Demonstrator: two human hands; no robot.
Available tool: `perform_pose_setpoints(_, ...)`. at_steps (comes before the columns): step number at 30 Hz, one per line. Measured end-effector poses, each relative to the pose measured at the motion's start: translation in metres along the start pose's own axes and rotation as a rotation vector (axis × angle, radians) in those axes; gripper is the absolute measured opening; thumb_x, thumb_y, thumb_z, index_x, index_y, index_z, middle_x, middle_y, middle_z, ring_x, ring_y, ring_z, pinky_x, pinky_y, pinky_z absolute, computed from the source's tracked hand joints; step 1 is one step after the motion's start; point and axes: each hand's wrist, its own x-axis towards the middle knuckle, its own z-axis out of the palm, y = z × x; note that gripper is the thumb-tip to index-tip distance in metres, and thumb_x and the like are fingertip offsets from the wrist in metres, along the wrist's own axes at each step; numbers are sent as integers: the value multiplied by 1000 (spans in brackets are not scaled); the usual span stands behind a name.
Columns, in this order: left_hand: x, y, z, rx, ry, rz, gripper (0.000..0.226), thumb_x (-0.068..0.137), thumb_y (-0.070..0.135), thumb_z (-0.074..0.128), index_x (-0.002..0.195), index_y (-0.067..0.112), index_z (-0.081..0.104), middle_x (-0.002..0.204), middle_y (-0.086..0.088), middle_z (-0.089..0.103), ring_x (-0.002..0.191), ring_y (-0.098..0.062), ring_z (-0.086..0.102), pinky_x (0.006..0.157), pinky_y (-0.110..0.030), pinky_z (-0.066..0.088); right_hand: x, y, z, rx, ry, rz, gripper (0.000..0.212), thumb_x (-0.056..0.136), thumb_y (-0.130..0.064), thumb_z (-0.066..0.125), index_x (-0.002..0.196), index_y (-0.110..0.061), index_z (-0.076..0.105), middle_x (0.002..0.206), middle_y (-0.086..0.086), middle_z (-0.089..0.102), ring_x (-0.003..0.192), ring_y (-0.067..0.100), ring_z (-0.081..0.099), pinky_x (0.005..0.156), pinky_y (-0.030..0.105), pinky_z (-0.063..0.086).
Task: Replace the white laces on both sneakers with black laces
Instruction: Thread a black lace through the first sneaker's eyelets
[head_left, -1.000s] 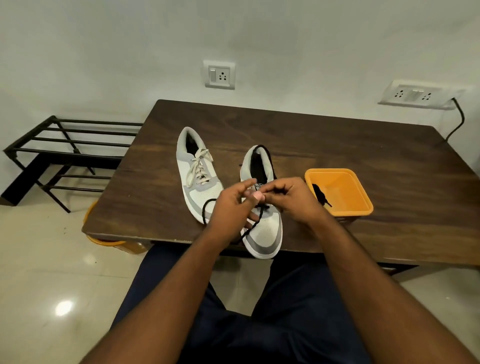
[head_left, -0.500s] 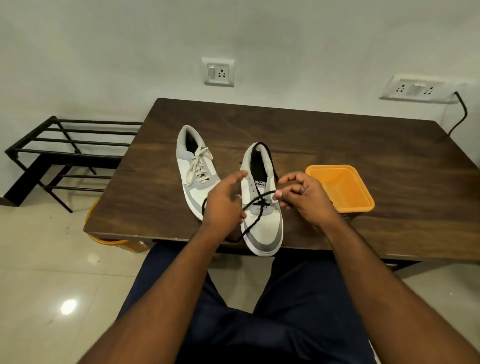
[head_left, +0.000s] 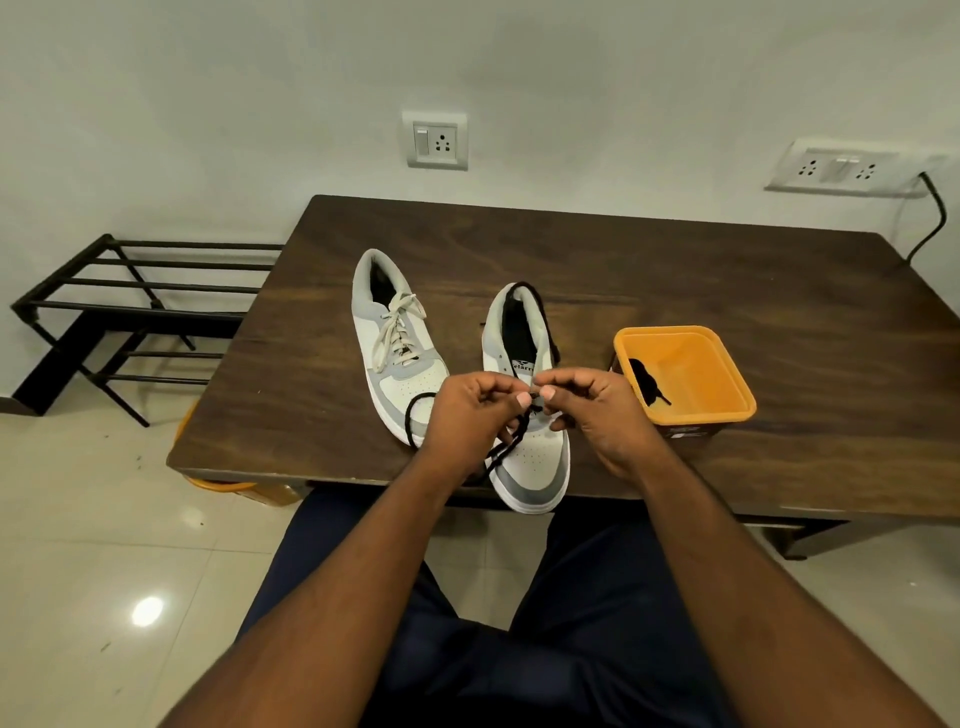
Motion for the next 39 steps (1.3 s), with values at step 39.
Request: perform_pose_setpoints(39,47,-37,31,616,57,7,21,91,21,53,79,15,68,75,-2,68,73,-24,64,68,-39,54,17,71,22,-271,446,0,17,94,-15,60,85,-9,73,78,-1,70,74,10,62,64,22,48)
